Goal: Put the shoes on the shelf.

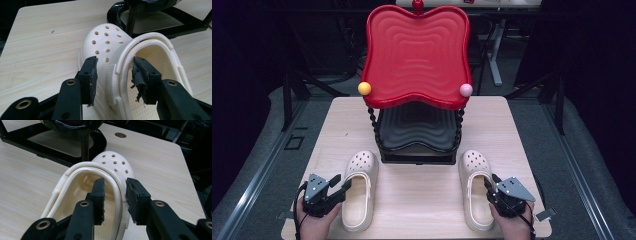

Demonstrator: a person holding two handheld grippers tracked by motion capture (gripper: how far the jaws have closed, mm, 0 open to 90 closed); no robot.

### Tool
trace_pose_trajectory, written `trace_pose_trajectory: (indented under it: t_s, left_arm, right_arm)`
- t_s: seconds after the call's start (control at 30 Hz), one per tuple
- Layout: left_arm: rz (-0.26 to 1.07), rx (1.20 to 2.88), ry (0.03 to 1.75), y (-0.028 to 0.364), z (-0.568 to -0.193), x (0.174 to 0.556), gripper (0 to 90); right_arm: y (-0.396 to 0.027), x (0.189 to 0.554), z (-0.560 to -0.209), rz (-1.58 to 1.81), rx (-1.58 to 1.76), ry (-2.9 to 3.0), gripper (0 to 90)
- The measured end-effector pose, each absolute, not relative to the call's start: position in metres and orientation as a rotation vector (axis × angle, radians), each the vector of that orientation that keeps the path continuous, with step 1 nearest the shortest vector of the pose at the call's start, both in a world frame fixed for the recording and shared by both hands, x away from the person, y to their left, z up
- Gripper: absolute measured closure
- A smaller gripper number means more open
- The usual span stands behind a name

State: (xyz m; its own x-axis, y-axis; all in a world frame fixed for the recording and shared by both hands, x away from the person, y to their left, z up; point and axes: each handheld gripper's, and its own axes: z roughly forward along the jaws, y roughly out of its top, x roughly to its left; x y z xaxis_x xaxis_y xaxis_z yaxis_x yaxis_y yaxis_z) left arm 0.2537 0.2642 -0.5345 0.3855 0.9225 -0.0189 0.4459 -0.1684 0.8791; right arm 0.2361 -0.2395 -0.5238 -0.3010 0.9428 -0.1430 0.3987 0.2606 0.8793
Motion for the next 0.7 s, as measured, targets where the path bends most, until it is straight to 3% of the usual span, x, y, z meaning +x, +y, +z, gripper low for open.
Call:
trace_pose_trajectory:
  t_s: [0.43, 0.7]
  left_arm:
    - [0.731, 1.806, 1.187, 0.259, -0.535, 0.256, 55.5]
    - [0.738, 1.848, 1.162, 0.255, -0.537, 0.262, 61.1]
  right_arm:
    - [-0.241, 0.241, -0.528, 0.910, 1.229, 1.859, 66.4]
    - [-0.237, 0.250, -0.529, 0.879, 1.195, 1.869, 64.5]
